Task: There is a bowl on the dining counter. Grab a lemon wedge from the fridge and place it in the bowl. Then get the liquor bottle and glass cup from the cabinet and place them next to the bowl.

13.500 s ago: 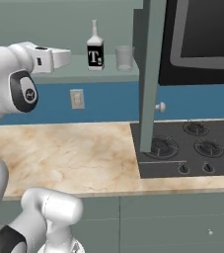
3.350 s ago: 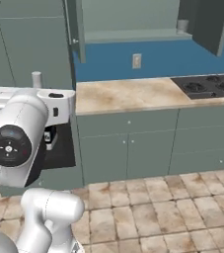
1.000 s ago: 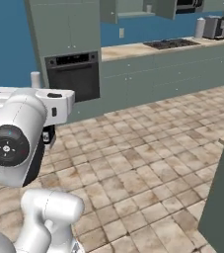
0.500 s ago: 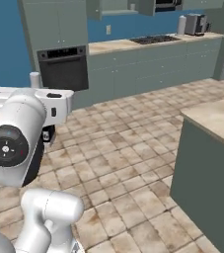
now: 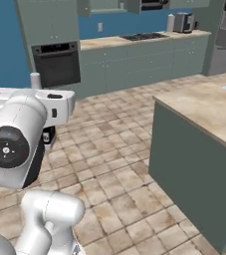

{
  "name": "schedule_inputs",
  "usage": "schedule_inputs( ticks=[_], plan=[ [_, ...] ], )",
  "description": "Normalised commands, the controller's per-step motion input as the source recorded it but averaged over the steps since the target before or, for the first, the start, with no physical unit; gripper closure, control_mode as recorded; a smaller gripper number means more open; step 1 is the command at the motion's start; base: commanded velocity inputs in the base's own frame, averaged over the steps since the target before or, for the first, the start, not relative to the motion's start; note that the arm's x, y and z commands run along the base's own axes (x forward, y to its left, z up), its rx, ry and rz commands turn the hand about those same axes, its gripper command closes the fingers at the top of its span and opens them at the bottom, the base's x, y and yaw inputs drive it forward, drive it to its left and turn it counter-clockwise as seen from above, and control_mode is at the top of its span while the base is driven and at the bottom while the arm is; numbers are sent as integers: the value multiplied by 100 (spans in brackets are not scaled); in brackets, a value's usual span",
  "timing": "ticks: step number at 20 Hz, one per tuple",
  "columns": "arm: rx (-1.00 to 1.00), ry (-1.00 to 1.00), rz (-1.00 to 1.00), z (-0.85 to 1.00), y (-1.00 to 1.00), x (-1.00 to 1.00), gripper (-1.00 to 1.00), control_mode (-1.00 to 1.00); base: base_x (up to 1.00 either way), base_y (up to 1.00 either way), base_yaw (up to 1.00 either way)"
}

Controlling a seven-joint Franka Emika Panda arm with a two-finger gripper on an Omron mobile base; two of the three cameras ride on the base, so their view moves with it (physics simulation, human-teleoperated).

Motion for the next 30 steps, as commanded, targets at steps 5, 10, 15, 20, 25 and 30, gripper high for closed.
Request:
schedule_inputs(
  ticks=[5,10,15,20,25,30],
  plan=[
    [0,0,0,0,0,0,100,100,-69,-100,0],
    [0,0,0,0,0,0,100,100,-26,-100,2],
    [0,0,0,0,0,0,100,100,1,-100,7],
    [0,0,0,0,0,0,100,100,13,-100,12],
    [0,0,0,0,0,0,100,100,17,-100,13],
    [0,0,0,0,0,0,100,100,19,-100,14]
  ],
)
